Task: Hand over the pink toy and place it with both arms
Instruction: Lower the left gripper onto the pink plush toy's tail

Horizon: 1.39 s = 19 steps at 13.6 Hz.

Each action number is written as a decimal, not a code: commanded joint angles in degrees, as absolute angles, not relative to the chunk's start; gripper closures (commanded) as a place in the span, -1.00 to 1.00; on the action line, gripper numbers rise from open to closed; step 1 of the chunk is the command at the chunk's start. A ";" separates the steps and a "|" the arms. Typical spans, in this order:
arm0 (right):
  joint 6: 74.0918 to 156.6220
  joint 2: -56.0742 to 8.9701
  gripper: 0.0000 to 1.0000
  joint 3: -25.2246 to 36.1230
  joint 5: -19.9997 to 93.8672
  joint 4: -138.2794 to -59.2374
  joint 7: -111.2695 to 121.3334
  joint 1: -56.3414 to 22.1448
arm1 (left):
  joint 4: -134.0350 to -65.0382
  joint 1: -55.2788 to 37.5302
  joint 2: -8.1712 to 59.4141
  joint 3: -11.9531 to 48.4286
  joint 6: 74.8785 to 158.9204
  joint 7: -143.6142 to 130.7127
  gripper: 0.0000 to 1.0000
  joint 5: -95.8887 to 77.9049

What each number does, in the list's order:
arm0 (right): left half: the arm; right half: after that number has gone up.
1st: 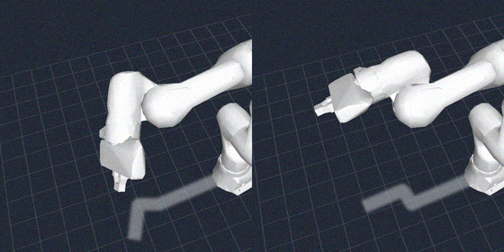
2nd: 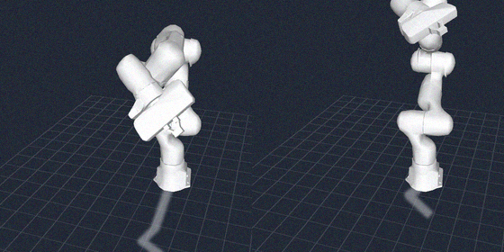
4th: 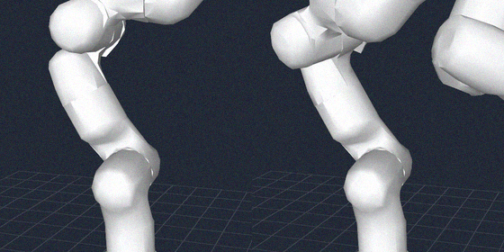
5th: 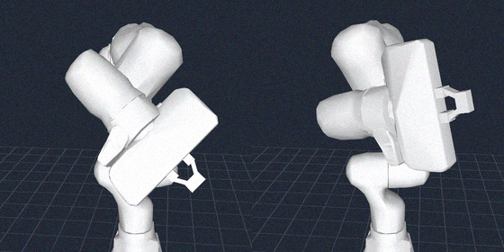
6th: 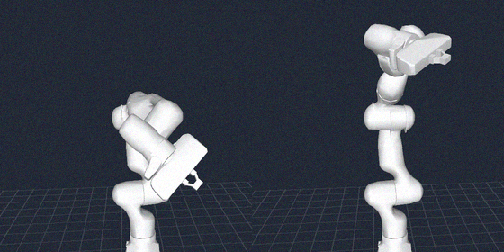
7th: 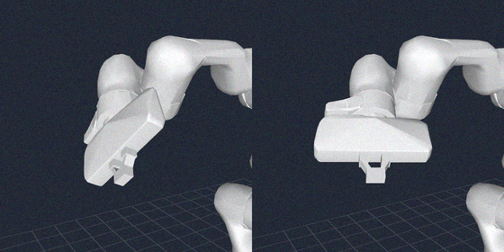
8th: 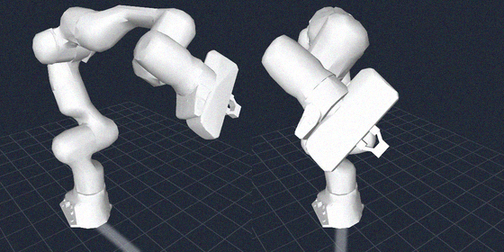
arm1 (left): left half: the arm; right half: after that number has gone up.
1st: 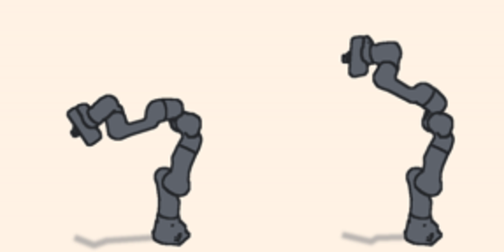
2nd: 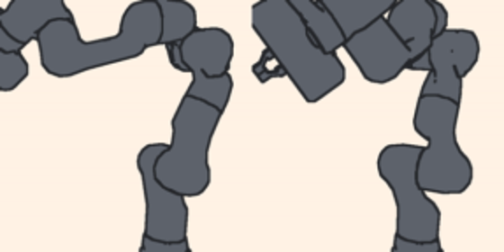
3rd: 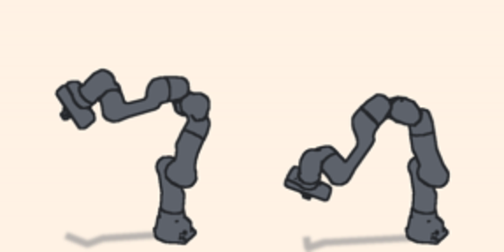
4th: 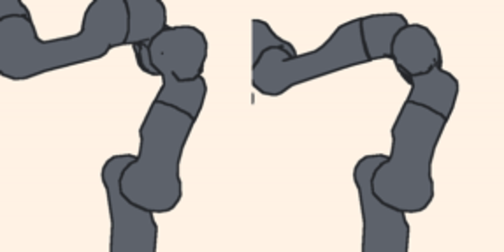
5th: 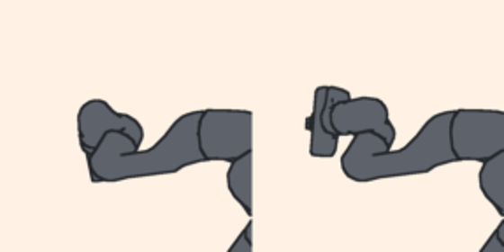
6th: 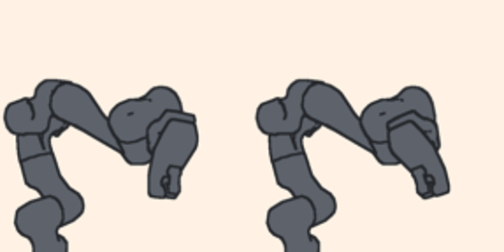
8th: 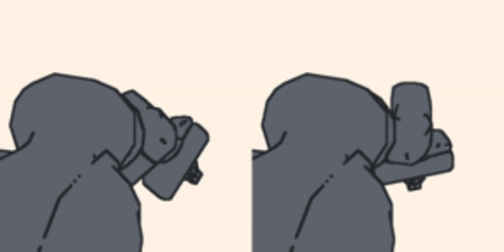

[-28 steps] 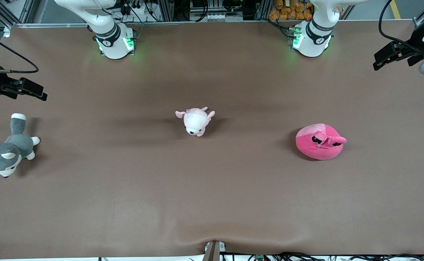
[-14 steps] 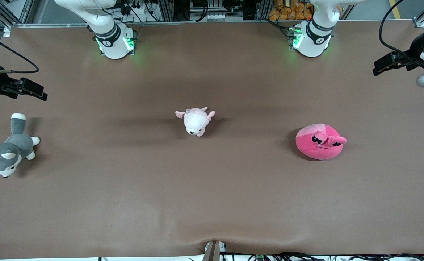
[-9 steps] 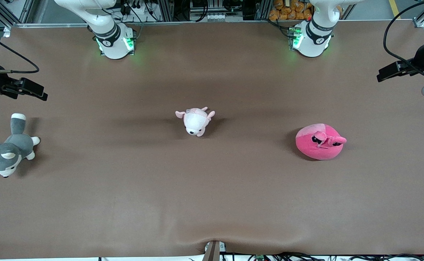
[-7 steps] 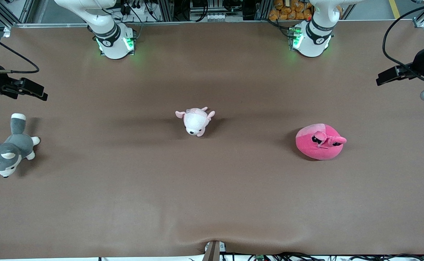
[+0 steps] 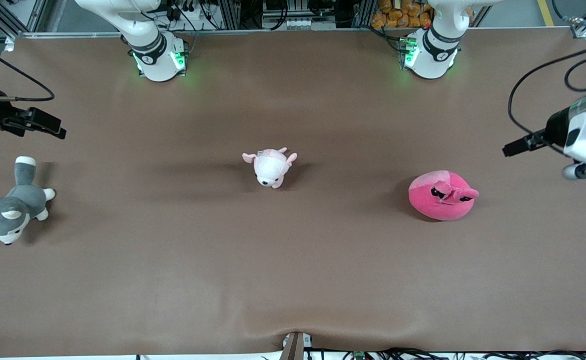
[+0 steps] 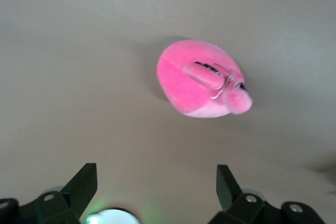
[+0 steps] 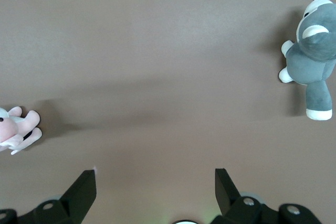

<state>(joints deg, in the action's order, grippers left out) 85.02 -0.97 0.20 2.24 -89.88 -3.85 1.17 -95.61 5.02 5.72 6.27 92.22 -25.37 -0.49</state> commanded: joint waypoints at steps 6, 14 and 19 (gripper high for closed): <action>84.99 -0.62 -1.00 -0.35 1.41 -90.18 -3.43 1.58 | -93.35 4.66 13.34 6.68 96.77 -52.86 -1.00 -7.37; 84.99 -0.70 -1.00 -0.35 1.41 -90.18 -3.43 1.58 | -90.09 5.71 21.53 6.15 96.50 -60.03 -1.00 -8.87; 85.34 -0.79 -1.00 -0.35 1.49 -90.18 -3.60 1.58 | -89.91 5.89 24.16 6.06 96.59 -65.83 -1.00 -13.00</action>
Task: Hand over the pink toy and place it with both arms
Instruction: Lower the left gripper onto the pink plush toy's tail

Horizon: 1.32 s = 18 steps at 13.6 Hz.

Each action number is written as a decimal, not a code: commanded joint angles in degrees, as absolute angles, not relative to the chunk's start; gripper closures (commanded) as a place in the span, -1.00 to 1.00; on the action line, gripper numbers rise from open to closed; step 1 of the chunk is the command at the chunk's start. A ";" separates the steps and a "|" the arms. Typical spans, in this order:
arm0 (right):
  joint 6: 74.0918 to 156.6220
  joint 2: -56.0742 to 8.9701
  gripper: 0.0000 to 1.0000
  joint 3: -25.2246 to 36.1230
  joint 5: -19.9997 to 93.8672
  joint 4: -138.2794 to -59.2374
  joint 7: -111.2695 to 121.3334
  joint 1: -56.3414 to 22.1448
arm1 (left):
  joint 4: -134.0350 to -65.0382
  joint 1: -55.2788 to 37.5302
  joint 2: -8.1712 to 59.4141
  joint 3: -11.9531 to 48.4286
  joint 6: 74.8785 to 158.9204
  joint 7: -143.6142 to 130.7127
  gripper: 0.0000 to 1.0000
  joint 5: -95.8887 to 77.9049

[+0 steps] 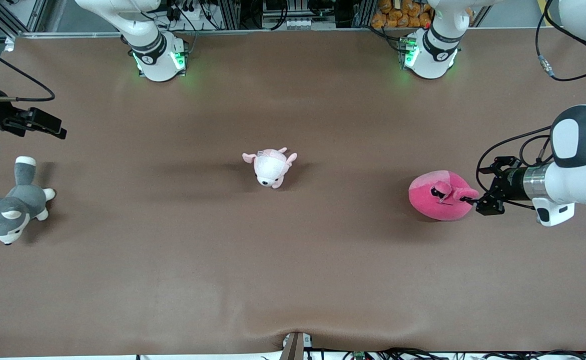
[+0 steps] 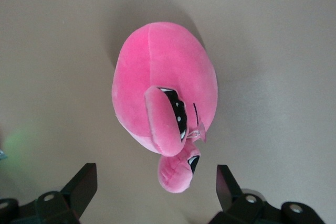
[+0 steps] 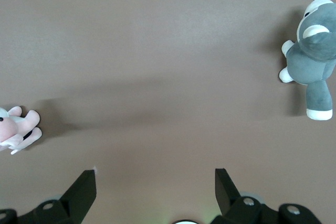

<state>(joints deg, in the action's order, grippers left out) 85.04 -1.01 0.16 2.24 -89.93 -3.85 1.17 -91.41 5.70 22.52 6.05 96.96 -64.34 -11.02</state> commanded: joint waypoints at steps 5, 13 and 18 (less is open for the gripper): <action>85.43 -0.79 -1.00 -0.44 1.49 -90.18 -3.87 1.58 | -89.91 8.88 26.80 5.89 97.64 -66.45 -1.00 -17.84; 85.60 -1.05 -1.00 -0.44 1.49 -90.18 -4.13 1.41 | -90.44 10.37 28.74 5.89 98.00 -66.45 -0.59 -18.63; 85.78 -2.63 -1.00 -0.53 2.46 -89.83 -4.66 0.80 | -90.79 10.46 28.92 5.89 98.00 -66.45 -0.15 -18.63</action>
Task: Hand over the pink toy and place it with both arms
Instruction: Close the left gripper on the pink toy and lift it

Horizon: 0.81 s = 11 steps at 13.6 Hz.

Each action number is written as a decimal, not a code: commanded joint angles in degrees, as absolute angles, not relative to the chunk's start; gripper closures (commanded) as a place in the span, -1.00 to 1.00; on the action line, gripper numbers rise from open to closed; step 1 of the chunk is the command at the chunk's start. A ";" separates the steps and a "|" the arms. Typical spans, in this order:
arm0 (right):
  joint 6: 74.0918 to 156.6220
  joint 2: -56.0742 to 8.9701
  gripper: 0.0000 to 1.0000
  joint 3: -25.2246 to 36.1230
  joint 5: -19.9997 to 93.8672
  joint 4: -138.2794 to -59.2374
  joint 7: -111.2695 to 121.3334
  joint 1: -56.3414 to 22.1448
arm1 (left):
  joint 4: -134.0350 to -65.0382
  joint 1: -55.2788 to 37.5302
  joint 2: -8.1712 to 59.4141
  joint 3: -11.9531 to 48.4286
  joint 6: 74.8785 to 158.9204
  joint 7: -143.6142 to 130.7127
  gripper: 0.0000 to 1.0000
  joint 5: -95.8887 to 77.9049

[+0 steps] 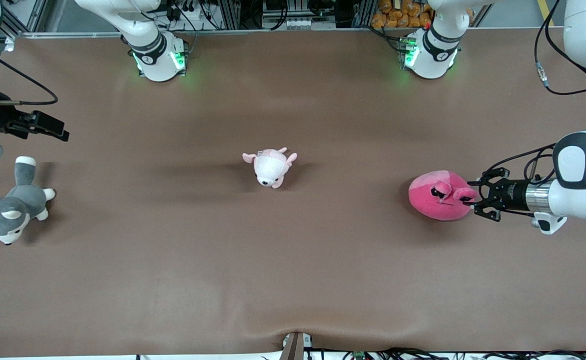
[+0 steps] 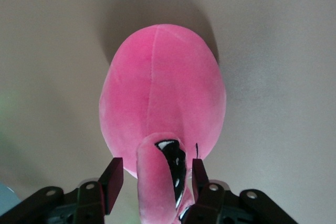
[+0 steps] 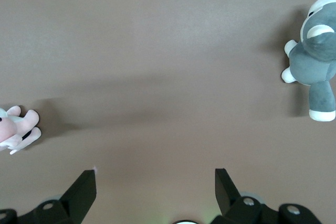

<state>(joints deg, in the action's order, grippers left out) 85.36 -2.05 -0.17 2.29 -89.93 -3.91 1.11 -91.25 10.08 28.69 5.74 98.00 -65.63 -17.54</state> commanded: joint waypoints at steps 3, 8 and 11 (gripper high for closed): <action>85.78 -3.51 -1.00 -0.53 5.61 -89.65 -6.67 1.14 | -90.88 10.46 29.26 5.89 98.00 -66.36 0.23 -18.72; 85.78 -3.96 -1.00 -0.53 6.15 -89.21 -6.68 1.23 | -90.88 10.28 29.36 5.89 98.00 -65.14 1.00 -18.63; 85.78 -3.96 -1.00 -0.53 6.15 -89.21 -6.68 1.14 | -90.70 9.93 29.27 6.06 97.91 -66.17 1.00 -19.24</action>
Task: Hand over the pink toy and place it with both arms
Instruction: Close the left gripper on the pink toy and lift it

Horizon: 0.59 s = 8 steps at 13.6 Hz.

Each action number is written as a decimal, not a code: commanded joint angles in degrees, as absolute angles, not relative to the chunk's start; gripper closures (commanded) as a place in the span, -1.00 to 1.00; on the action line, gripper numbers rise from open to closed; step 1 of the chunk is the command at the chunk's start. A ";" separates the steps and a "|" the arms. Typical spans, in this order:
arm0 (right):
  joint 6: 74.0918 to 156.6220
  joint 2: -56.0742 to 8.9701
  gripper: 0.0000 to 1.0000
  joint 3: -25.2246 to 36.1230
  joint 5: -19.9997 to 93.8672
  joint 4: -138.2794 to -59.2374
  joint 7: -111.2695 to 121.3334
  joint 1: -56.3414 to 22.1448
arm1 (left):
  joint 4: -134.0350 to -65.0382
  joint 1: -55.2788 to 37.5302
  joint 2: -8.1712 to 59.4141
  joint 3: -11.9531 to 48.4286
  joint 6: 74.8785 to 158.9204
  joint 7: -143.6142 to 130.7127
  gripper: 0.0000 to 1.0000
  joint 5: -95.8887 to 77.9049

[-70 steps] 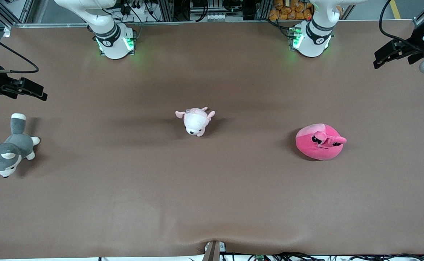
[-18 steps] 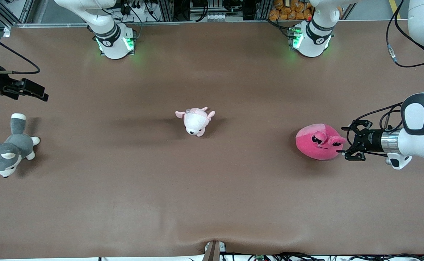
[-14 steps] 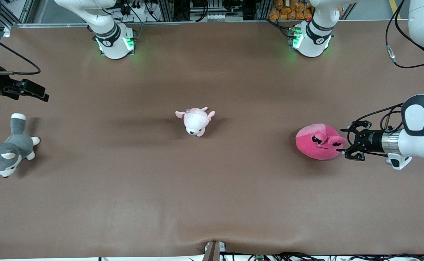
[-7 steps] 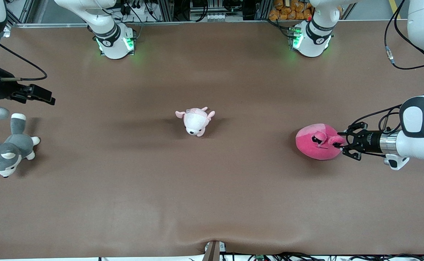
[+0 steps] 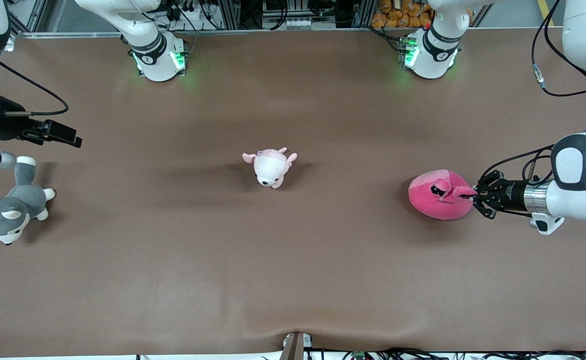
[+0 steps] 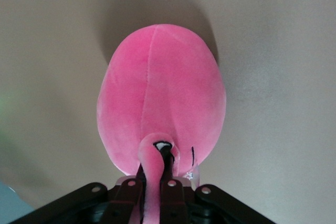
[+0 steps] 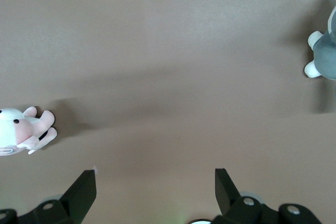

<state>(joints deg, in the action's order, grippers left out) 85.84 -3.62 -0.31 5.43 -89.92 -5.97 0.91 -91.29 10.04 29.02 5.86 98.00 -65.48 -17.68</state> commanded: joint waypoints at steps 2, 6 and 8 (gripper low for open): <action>85.78 -3.96 -1.00 -0.53 6.15 -89.21 -6.68 1.14 | -90.62 9.93 28.66 6.06 97.47 -66.62 1.00 -20.91; 85.87 -4.04 -1.00 -0.53 6.15 -89.21 -6.68 1.14 | -90.62 10.02 25.85 6.68 95.11 -67.67 1.00 -24.07; 85.87 -4.39 -1.00 -0.53 6.41 -89.21 -6.77 1.14 | -90.53 9.41 24.27 7.29 94.05 -69.42 1.00 -24.26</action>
<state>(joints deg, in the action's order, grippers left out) 85.86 -3.72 -0.31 5.51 -89.91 -6.01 0.91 -90.16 9.80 27.18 6.74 95.98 -66.76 -23.14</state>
